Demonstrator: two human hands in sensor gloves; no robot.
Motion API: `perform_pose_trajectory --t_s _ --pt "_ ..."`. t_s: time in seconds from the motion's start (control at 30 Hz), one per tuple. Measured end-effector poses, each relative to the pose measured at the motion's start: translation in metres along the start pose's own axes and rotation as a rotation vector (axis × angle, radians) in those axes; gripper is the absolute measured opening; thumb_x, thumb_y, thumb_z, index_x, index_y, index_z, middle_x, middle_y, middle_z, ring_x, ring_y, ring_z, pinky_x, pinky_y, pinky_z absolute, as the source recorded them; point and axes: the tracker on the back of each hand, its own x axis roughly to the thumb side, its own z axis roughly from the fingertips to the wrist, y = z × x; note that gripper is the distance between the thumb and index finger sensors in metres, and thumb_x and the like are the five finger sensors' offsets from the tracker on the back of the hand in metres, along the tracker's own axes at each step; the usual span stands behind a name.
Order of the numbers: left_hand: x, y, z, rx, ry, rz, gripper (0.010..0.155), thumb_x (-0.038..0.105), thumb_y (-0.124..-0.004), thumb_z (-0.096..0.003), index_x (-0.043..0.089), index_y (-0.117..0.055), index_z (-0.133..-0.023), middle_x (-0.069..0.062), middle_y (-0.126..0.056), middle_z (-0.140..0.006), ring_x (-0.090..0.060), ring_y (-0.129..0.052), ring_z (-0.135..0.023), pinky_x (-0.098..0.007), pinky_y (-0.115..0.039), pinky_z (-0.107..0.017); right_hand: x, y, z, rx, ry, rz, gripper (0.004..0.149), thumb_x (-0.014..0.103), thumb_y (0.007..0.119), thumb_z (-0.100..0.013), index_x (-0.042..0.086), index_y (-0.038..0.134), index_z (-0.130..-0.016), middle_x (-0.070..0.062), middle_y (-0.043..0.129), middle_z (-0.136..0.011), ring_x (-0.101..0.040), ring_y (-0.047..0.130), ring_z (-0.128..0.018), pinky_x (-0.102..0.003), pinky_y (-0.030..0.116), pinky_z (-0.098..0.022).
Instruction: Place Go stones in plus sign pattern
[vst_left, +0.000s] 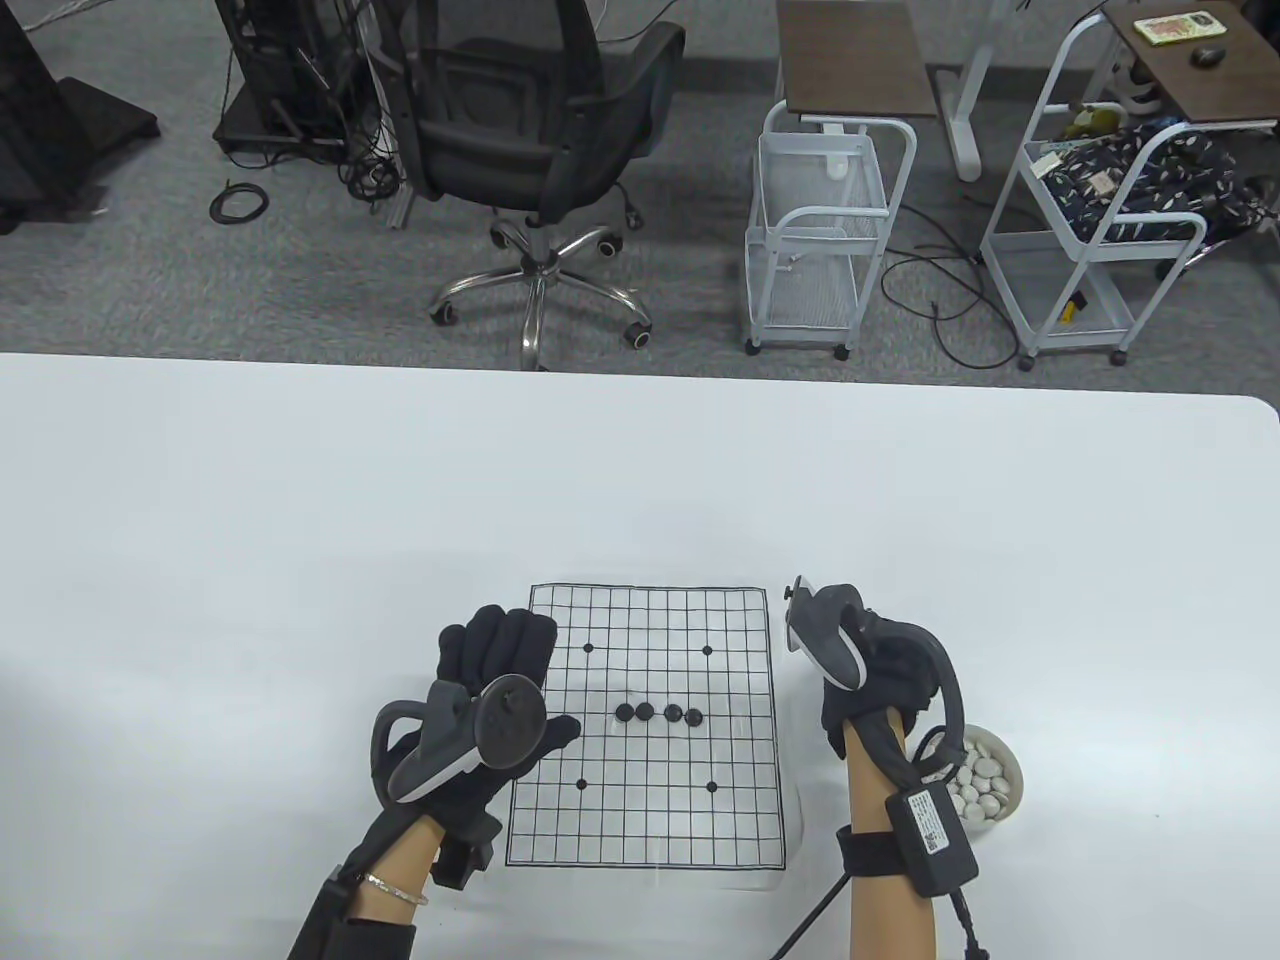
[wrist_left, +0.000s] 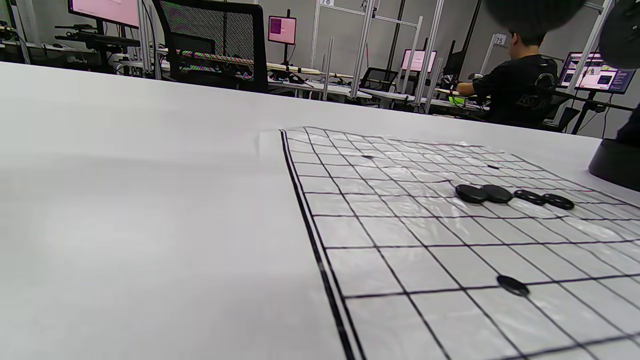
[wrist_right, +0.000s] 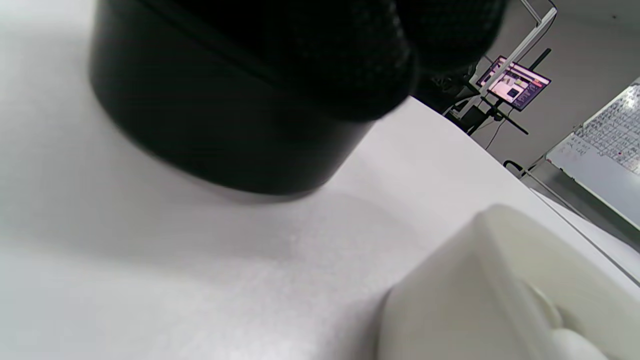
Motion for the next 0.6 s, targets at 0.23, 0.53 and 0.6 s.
perform_pose_trajectory --t_s 0.23,0.53,0.6 --pt "0.0 0.0 0.0 0.0 0.0 -0.002 0.09 0.067 -0.055 -0.0469 0.028 -0.007 -0.113 -0.006 -0.017 -0.128 -0.038 -0.018 -0.119 -0.057 -0.014 -0.085 0.005 0.002 0.001 -0.126 0.011 0.027 0.04 0.03 0.086 -0.045 0.017 0.085 -0.083 -0.005 0.099 -0.07 -0.007 0.094 -0.024 -0.038 0.08 -0.041" --pt "-0.001 0.0 0.001 0.005 0.003 -0.004 0.09 0.067 -0.055 -0.0471 0.028 -0.008 -0.113 -0.006 -0.017 -0.128 -0.038 -0.018 -0.119 -0.057 -0.014 -0.085 -0.008 0.002 0.0 -0.123 0.048 -0.116 0.035 0.032 0.087 -0.044 0.023 0.089 -0.078 -0.002 0.1 -0.069 -0.007 0.094 -0.027 -0.039 0.08 -0.043" --pt "-0.001 0.001 0.001 0.006 0.003 -0.002 0.09 0.067 -0.055 -0.047 0.028 -0.008 -0.113 -0.006 -0.017 -0.127 -0.038 -0.018 -0.119 -0.057 -0.014 -0.085 -0.011 0.0 0.0 -0.133 0.062 -0.147 0.035 0.031 0.087 -0.044 0.023 0.089 -0.078 -0.001 0.1 -0.069 -0.007 0.094 -0.028 -0.039 0.079 -0.044"
